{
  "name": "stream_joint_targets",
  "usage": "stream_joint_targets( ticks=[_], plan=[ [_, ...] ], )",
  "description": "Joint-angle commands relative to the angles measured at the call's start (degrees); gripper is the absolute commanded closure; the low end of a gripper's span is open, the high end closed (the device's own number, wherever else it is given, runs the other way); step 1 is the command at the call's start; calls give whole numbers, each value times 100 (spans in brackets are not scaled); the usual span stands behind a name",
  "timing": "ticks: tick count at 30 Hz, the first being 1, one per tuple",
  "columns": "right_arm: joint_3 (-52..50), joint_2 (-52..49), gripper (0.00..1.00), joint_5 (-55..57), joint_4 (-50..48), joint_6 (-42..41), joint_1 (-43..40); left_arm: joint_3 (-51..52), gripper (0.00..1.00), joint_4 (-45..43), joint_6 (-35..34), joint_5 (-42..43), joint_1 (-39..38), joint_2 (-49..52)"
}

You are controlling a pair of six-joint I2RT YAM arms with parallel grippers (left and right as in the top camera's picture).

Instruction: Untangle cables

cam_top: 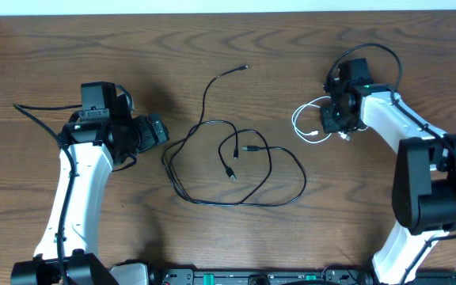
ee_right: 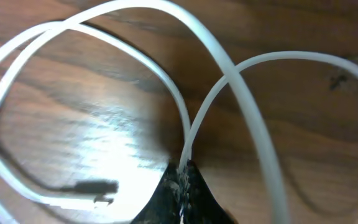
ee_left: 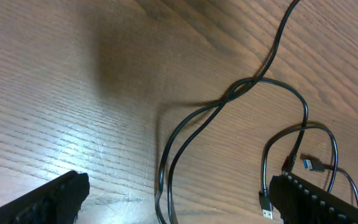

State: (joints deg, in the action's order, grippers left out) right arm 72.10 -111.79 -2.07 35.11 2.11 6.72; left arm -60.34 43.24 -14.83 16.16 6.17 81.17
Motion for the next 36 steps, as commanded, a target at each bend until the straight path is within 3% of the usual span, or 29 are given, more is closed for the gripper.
stream_joint_targets(
  ticks=[1, 6, 12, 14, 16, 18, 21, 25, 29, 36],
  plan=[
    [184, 315, 99, -162, 57, 7, 11, 17, 2, 15, -9, -39, 13, 39],
    [166, 304, 86, -372, 125, 7, 92, 17, 2, 15, -9, -39, 13, 39],
    [166, 302, 76, -1399, 94, 7, 129, 17, 2, 15, -9, -39, 13, 39],
    [166, 302, 62, -1414, 94, 7, 177, 17, 2, 15, -9, -39, 13, 39],
    [160, 302, 36, -1390, 90, 7, 214, 17, 2, 15, -9, -39, 13, 39],
    [160, 302, 23, -1394, 92, 7, 238, 17, 2, 15, -9, -39, 13, 39],
    [131, 302, 10, -1392, 81, 7, 319, 17, 2, 15, -9, -39, 13, 39],
    [31, 302, 1, -1038, 37, 0, 466, 17, 2, 15, -9, -39, 13, 39],
    [-66, 302, 1, 68, 22, -256, 654, 17, 2, 15, -9, -39, 13, 39],
    [-66, 291, 1, 710, 11, -669, 752, 17, 2, 15, -9, -39, 13, 39]
  ],
)
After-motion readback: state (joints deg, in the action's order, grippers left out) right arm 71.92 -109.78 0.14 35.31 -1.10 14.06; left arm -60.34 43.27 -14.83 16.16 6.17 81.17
